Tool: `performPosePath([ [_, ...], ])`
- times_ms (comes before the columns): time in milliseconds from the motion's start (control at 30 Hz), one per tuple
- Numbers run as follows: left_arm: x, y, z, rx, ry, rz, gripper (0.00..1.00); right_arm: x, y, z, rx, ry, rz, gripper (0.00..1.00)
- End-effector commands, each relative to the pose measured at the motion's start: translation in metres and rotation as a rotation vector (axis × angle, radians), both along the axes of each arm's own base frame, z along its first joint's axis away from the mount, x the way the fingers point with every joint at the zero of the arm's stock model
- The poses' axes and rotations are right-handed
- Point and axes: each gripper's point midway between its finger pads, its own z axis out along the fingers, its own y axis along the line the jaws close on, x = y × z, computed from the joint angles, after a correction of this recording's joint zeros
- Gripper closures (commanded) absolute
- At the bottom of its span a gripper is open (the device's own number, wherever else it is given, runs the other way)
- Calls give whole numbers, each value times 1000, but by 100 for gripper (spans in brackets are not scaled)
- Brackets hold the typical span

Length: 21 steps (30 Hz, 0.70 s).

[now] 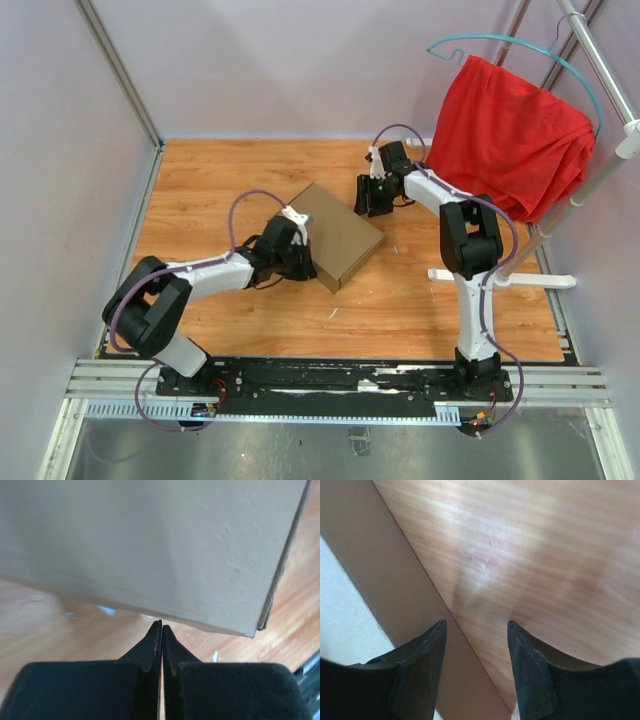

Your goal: Fold the paper box

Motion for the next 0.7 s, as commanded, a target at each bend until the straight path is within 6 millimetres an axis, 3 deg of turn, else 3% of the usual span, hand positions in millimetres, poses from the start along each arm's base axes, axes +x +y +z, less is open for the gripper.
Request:
performPosePath([
  [0, -32, -38, -14, -23, 68, -170, 100, -43, -27, -32, -100, 137, -57, 47],
  [133, -40, -45, -30, 20, 103, -165, 100, -66, -41, -38, -136, 146, -92, 49],
  [233, -41, -46, -37, 23, 110, -144, 100, -83, -38, -39, -127, 152, -88, 50],
  [333, -37, -51, -39, 5, 98, -113, 100, -101, -19, -38, -109, 158, -44, 50],
  [467, -25, -74, -19, -132, 54, -88, 100, -118, 25, -36, -31, 167, 27, 51],
  [567, -20, -87, -6, -196, 31, -77, 100, -115, 52, -31, -20, 137, 83, 51],
  [667, -17, -90, -1, -195, 10, -66, 100, -106, 63, -26, -28, 108, 117, 50],
])
